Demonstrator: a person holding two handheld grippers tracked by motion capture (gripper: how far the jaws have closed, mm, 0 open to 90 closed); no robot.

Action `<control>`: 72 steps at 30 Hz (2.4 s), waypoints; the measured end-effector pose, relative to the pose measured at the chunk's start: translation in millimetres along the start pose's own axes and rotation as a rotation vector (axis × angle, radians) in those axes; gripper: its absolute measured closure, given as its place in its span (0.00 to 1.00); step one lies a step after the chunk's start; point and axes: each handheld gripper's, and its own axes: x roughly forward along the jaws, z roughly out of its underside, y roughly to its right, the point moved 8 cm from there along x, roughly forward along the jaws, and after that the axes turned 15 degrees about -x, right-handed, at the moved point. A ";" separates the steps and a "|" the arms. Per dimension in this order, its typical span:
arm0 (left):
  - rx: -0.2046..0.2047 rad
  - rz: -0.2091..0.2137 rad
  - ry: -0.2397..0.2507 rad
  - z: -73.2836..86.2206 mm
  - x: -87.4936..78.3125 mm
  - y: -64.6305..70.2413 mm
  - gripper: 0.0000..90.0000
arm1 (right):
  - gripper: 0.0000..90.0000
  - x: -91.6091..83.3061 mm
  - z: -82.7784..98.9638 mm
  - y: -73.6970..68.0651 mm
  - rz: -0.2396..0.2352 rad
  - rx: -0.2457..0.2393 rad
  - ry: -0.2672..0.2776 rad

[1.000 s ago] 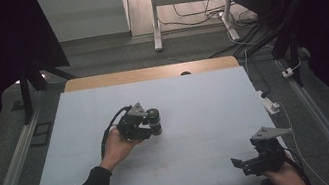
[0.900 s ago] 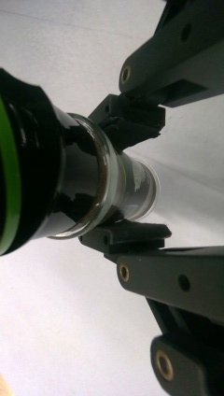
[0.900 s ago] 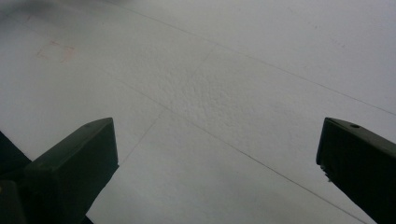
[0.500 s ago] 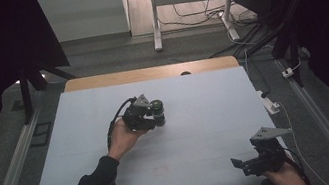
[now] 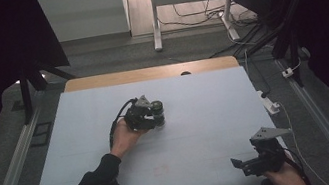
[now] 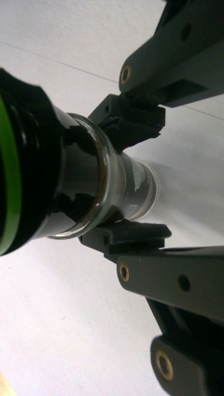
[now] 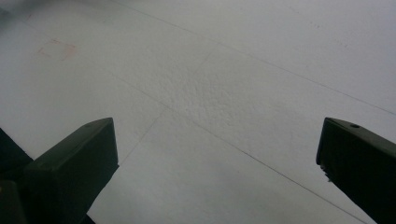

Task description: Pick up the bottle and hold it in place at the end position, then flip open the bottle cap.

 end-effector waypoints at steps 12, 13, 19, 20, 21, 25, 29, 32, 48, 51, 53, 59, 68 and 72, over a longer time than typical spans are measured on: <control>0.016 0.000 -0.015 5.8 5.3 -2.7 0.60 | 0.00 -0.5 0.0 -0.4 -0.004 -0.002 0.003; 0.006 0.008 -0.009 5.9 5.6 -2.6 0.60 | 0.00 -0.5 0.1 -0.4 -0.005 -0.003 0.002; 0.005 0.008 -0.017 6.1 5.7 -2.7 0.60 | 0.00 -1.2 -0.1 -0.3 0.003 -0.004 0.007; 0.003 0.011 -0.017 6.2 5.7 -2.8 0.60 | 0.00 -1.6 -0.3 -0.1 0.005 -0.003 0.012; 0.003 0.011 -0.018 6.3 5.7 -3.0 0.60 | 0.00 -1.9 -0.4 0.2 0.009 -0.001 0.015; 0.004 0.011 -0.016 6.5 5.8 -3.1 0.60 | 0.00 -3.4 -1.7 0.2 0.022 -0.009 0.026; 0.005 0.010 -0.017 6.5 5.9 -3.1 0.60 | 0.00 -5.5 -2.7 1.7 0.027 0.004 0.046; 0.009 0.007 -0.019 6.8 5.7 -3.4 0.60 | 0.00 -6.5 -3.2 1.8 0.021 0.008 0.055; 0.000 0.021 -0.005 7.3 6.2 -3.9 0.60 | 0.00 -5.7 -16.2 -6.4 -0.029 -0.037 0.096; 0.001 0.022 -0.005 7.4 6.2 -3.9 0.60 | 0.00 -3.4 -20.8 -9.7 -0.049 -0.049 0.102; 0.001 0.022 -0.004 7.4 6.2 -3.9 0.60 | 0.00 -2.0 -24.7 -12.1 -0.062 -0.051 0.109; 0.003 0.019 -0.002 7.5 6.4 -3.8 0.60 | 0.00 3.0 -39.1 -18.6 -0.088 -0.079 0.131; 0.006 0.016 0.004 8.1 6.7 -3.6 0.60 | 0.00 15.6 -65.3 -31.8 -0.138 -0.100 0.155; 0.008 0.015 0.003 8.1 6.8 -3.6 0.60 | 0.00 21.3 -78.4 -36.0 -0.168 -0.111 0.188</control>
